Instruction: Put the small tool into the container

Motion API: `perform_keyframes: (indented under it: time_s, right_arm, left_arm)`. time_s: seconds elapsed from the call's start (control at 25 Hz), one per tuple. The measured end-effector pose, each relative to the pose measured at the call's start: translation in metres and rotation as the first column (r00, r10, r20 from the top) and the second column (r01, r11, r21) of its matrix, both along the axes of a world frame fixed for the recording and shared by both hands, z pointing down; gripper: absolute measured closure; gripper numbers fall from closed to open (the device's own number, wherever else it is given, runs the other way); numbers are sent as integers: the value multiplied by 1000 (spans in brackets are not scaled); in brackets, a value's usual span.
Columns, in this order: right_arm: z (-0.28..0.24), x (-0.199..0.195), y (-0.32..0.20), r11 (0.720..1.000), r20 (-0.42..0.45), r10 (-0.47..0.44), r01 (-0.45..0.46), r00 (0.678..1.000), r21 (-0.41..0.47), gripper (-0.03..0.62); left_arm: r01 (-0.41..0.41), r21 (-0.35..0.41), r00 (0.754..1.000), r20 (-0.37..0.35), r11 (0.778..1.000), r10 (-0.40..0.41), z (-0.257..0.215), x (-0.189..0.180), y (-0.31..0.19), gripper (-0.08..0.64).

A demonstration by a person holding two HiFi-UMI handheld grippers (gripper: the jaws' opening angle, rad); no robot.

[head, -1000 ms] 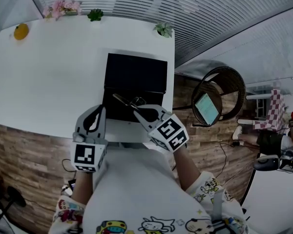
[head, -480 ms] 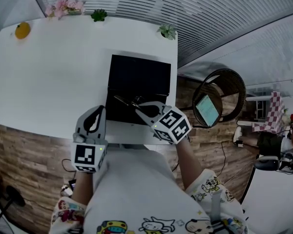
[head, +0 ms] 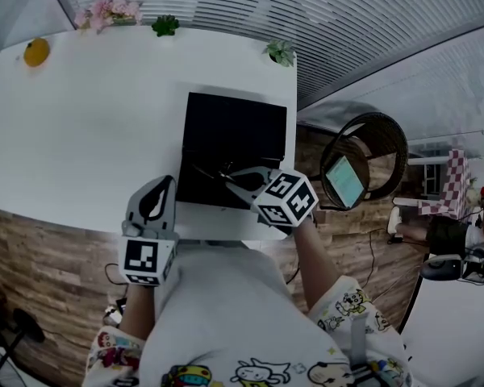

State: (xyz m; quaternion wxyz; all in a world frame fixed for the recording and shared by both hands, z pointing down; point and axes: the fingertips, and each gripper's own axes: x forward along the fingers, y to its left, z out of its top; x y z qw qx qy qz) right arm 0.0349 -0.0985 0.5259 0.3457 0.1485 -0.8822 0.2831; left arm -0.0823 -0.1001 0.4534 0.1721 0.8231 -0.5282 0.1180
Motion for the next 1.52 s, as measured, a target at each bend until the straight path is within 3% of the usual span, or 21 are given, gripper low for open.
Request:
perform_keyframes:
  time_s: [0.36, 0.64, 1.0, 1.52]
  right_arm:
    - [11, -2, -3, 995, -24, 3, -5, 1000, -100, 589]
    - [14, 0, -9, 992, -33, 14, -18, 999, -123, 588]
    - [17, -2, -10, 997, -77, -30, 24, 997, -77, 584]
    - [24, 11, -20, 998, -168, 41, -32, 985, 56, 540]
  left_arm:
    - [-18, -15, 1000, 1, 1000, 18, 4, -1, -4, 555]
    - [-28, -13, 1000, 3, 1000, 28, 5, -1, -12, 555]
    - [-32, -16, 999, 5, 999, 33, 6, -1, -12, 555]
    - [-27, -15, 1000, 0, 1000, 27, 4, 4, -6, 555]
